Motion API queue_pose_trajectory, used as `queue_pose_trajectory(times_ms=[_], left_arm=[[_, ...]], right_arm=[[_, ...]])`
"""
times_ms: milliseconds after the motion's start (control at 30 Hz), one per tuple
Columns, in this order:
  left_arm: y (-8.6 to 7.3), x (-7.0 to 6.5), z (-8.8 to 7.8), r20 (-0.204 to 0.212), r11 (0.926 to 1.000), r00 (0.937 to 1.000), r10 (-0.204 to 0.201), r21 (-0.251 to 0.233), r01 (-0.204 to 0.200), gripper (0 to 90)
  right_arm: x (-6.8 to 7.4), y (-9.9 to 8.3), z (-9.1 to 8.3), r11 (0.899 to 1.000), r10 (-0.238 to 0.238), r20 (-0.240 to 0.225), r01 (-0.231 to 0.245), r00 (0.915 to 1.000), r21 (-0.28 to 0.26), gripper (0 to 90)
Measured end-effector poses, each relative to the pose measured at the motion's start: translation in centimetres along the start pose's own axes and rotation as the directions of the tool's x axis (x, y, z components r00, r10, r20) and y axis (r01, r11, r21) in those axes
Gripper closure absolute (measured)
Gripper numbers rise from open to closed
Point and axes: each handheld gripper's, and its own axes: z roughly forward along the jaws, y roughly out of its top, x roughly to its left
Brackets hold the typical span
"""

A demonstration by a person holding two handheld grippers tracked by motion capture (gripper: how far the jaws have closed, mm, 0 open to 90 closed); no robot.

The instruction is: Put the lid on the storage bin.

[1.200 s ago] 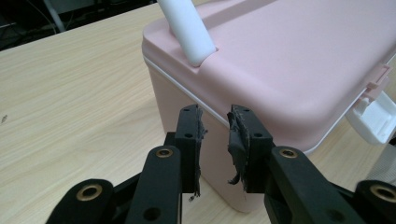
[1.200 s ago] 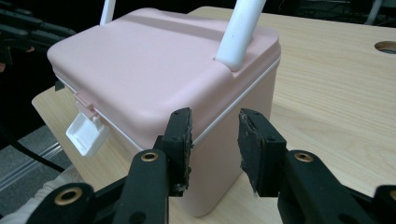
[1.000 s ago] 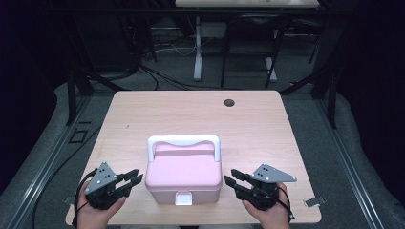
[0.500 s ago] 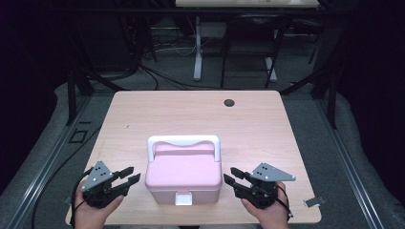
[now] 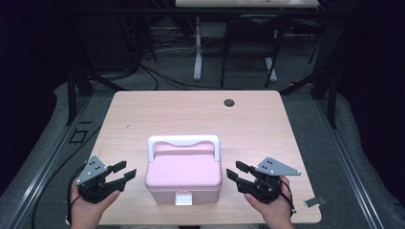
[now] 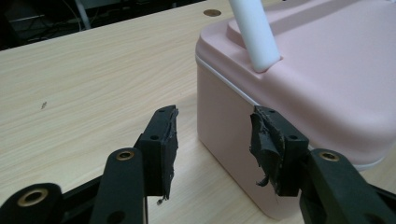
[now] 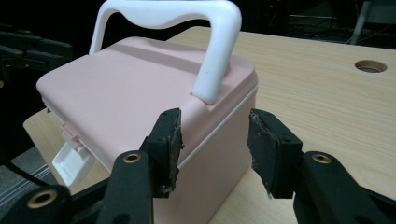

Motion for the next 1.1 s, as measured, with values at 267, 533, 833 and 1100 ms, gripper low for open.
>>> queue_pose_trajectory(times_ms=[267,533,833,1100], left_arm=[[0.9,1.1,0.2,-0.041,0.9995,0.9989,-0.023,-0.023,0.023,47.5],[2.8,2.9,1.1,-0.074,0.9975,0.9956,-0.057,-0.046,0.054,47.4],[3.2,5.4,2.1,-0.114,0.9922,0.9862,-0.12,-0.046,0.116,47.9],[1.1,7.1,3.0,-0.115,0.9862,0.9796,-0.165,-0.036,0.162,48.0]], right_arm=[[-1.0,0.8,0.2,0.999,0.039,0.006,-0.039,0.9992,-0.015,50.7],[-1.8,1.6,1.4,1.0,0.011,0.083,-0.01,0.9965,-0.01,46.7],[-4.9,2.8,2.2,0.997,0.076,0.169,-0.076,0.9827,-0.008,45.1],[-6.9,1.4,2.7,0.994,0.109,0.23,-0.107,0.9672,-0.021,45.1]])
